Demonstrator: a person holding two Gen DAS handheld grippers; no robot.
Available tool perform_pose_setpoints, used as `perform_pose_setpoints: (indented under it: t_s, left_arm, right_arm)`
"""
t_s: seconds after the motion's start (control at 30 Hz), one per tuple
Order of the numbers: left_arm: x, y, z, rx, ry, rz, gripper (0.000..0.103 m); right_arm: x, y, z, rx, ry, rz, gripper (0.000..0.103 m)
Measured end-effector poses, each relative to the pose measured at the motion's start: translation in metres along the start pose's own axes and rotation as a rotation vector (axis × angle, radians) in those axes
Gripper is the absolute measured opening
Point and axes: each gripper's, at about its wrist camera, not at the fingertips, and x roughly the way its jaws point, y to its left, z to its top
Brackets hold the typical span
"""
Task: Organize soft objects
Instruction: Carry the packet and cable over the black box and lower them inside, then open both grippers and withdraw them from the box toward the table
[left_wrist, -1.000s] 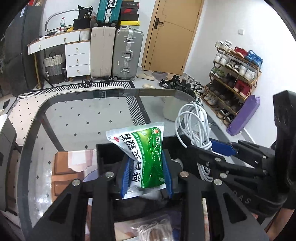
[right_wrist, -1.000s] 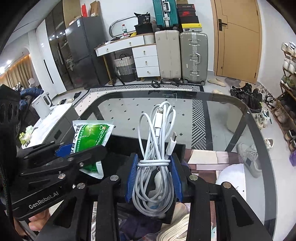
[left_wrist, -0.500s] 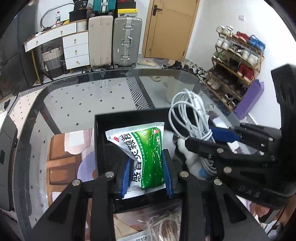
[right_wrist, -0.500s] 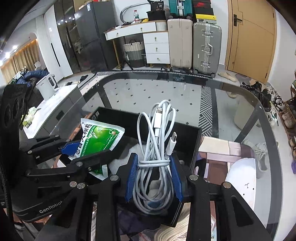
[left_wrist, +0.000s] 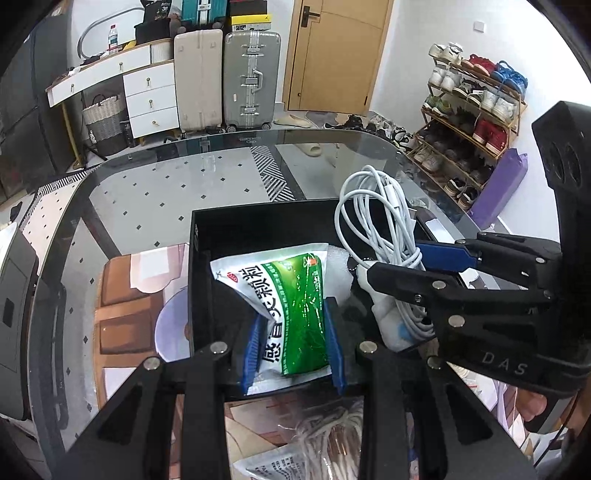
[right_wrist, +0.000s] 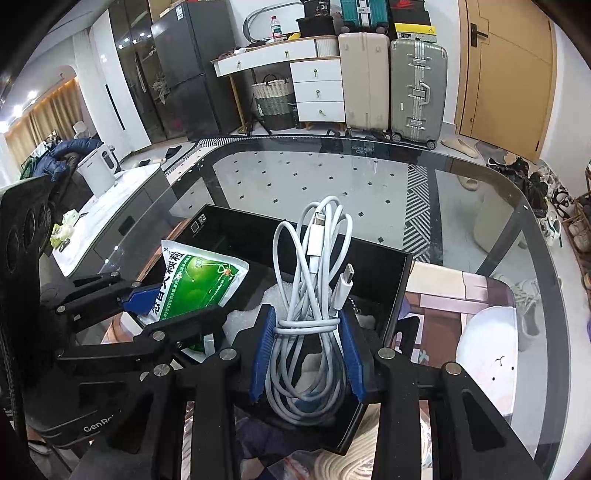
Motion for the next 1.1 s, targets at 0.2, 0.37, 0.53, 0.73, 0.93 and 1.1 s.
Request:
perform_pose_setpoints:
  t_s: [0.2,0.37,0.53,0.73,0.93,1.1]
  left_arm:
    - [-0.001,0.003,0.0,-0.002,-0.003,0.003,0.031]
    - [-0.003,0.003,0.0,0.003,-0.009,-0.002,0.038]
    - [-0.014,0.004,-0.001,0.005,-0.038,0.006,0.057]
    - [-0.03,0.007,-0.009,0.011,-0.03,0.015,0.062]
    - [-0.059,0.01,-0.022,0.011,-0.038,0.012,0.067]
    - [-0.079,0.01,-0.037,0.019,-0.05,0.016,0.069]
  right_arm:
    - [0.001,-0.002,-0.001,-0.013,0.004,-0.009,0.035]
    - [-0.003,0.002,-0.001,-0.012,0.001,-0.004,0.037]
    - [-0.014,0.002,-0.004,-0.005,-0.013,-0.012,0.048]
    - [-0.038,0.003,-0.014,0.006,-0.027,0.003,0.049]
    - [-0.065,0.011,-0.034,-0.001,-0.025,0.008,0.049]
    - [-0.074,0.015,-0.052,-0.007,-0.005,0.0,0.049]
